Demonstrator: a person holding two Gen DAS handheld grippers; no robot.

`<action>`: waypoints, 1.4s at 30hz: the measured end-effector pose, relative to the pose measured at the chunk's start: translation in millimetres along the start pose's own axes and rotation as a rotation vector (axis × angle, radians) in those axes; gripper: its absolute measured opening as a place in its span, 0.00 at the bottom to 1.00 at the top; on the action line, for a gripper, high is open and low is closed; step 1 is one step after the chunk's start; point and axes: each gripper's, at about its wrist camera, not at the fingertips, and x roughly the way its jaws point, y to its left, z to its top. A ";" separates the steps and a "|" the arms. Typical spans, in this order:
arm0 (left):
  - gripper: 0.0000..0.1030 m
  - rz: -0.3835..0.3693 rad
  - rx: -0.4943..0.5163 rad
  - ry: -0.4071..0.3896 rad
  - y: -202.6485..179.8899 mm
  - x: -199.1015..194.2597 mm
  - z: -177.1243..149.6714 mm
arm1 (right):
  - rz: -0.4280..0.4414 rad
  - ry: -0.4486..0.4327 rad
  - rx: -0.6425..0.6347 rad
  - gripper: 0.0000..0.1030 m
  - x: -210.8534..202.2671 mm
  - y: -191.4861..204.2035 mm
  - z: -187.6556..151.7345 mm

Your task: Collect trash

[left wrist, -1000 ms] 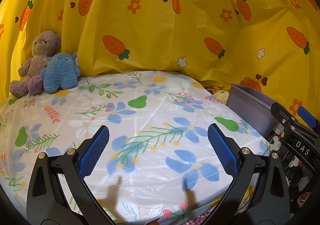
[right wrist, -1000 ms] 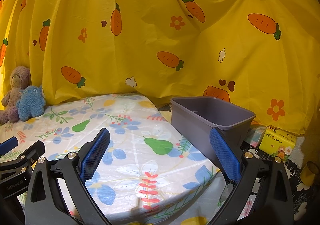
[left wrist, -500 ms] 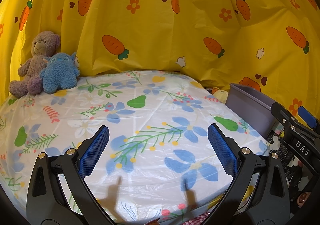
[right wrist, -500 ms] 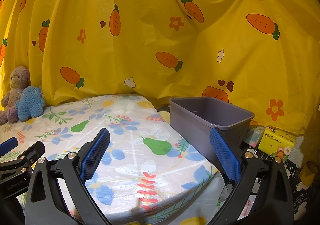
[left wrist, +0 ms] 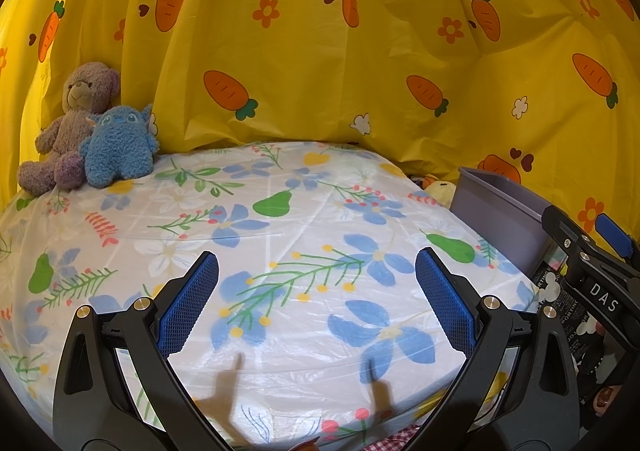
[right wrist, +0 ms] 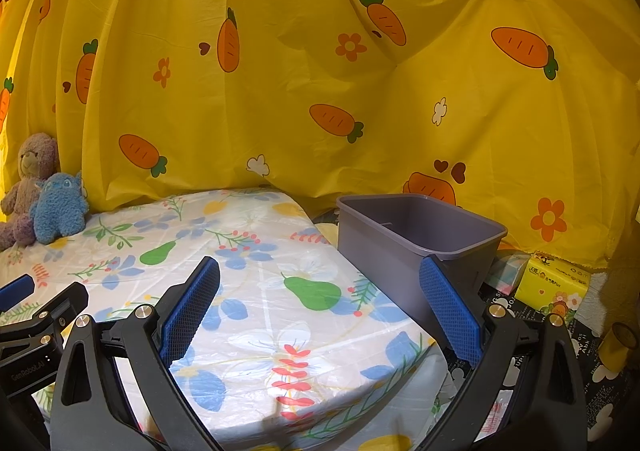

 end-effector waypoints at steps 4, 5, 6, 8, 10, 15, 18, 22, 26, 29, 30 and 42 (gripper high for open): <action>0.94 0.000 0.001 0.001 -0.6 0.4 0.0 | 0.000 -0.001 0.001 0.93 -0.1 0.1 0.1; 0.94 0.000 0.001 0.001 -0.3 0.3 0.0 | 0.001 -0.001 0.001 0.93 -0.1 0.0 -0.3; 0.94 0.001 0.001 0.001 -1.1 0.7 -0.2 | 0.001 0.000 0.001 0.93 -0.1 -0.1 -0.2; 0.94 -0.001 0.001 0.001 -0.1 0.4 0.0 | 0.001 -0.001 0.000 0.93 0.0 -0.5 -0.3; 0.94 0.001 0.001 0.001 -1.2 0.7 -0.3 | 0.000 -0.001 0.001 0.93 -0.3 0.2 -1.0; 0.94 0.001 0.002 0.003 -1.0 0.6 0.0 | 0.000 -0.001 0.001 0.93 -0.3 0.1 -0.9; 0.94 -0.002 0.002 0.000 -1.0 0.3 0.0 | -0.004 -0.003 0.002 0.93 -0.3 0.1 -1.2; 0.94 -0.005 0.004 0.001 -2.3 1.1 -0.6 | -0.009 -0.002 0.004 0.93 -0.3 0.8 -2.4; 0.94 -0.005 0.005 0.000 -2.8 1.4 -1.1 | -0.010 -0.002 0.005 0.93 -0.7 0.5 -3.0; 0.94 -0.007 0.004 0.001 -2.7 1.6 -1.1 | -0.009 -0.001 0.004 0.93 0.0 -0.1 -3.0; 0.94 -0.006 0.004 0.001 -3.1 1.8 -1.3 | -0.009 -0.002 0.004 0.93 -0.4 0.0 -3.0; 0.94 -0.007 0.004 0.001 -2.4 1.9 -1.3 | -0.011 -0.001 0.005 0.93 -0.4 0.0 -4.3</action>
